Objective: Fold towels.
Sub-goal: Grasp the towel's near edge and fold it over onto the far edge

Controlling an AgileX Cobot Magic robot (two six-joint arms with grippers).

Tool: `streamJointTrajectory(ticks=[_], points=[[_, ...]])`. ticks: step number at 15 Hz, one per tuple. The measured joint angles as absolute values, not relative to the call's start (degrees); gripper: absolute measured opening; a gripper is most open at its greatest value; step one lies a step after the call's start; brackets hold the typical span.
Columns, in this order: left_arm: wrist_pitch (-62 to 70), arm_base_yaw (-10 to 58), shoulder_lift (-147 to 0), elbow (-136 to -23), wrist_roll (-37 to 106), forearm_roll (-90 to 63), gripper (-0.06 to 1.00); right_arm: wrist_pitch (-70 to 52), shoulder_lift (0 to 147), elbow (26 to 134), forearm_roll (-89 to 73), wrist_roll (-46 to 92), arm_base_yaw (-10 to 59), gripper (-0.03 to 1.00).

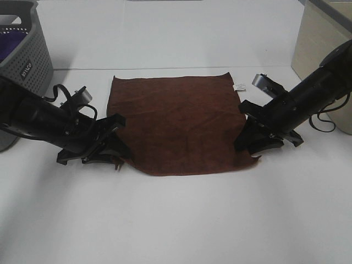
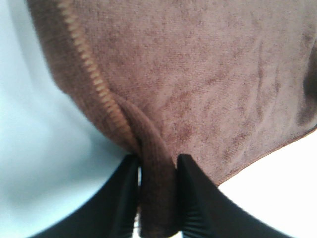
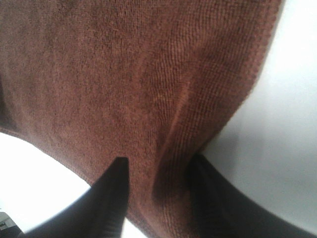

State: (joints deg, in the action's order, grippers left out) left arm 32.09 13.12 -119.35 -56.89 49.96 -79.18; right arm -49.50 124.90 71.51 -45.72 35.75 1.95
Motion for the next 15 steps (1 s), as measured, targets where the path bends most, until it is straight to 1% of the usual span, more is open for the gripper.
streamJointTrajectory(ticks=[1,2,3,5,9,11,14,15], points=[[32.09,13.12,-119.35,-56.89,49.96,-79.18,0.19,-49.22,124.90,71.51,-45.72,35.24,2.12,0.15],[32.09,13.12,-119.29,-56.89,49.96,-79.07,0.04,-49.27,124.90,71.51,-45.78,34.84,2.12,0.02],[32.09,13.12,-119.06,-56.89,49.96,-78.67,0.01,-49.27,124.90,71.51,-45.72,33.98,2.12,0.00],[32.14,13.12,-116.88,-56.89,47.44,-75.00,0.01,-50.08,124.05,71.45,-45.15,32.37,2.12,0.00],[33.80,13.12,-112.82,-56.44,33.17,-59.82,0.01,-53.34,120.66,70.36,-42.28,28.48,2.12,0.00],[34.89,13.24,-110.81,-53.51,27.96,-55.12,0.01,-53.46,118.77,66.46,-41.60,27.67,2.29,0.00],[37.47,13.29,-106.86,-46.70,26.76,-54.77,0.01,-54.20,114.71,58.50,-41.83,27.44,2.35,0.00],[37.82,13.29,-106.05,-45.78,26.76,-54.77,0.01,-54.20,114.19,57.58,-41.83,27.44,2.35,0.00]])
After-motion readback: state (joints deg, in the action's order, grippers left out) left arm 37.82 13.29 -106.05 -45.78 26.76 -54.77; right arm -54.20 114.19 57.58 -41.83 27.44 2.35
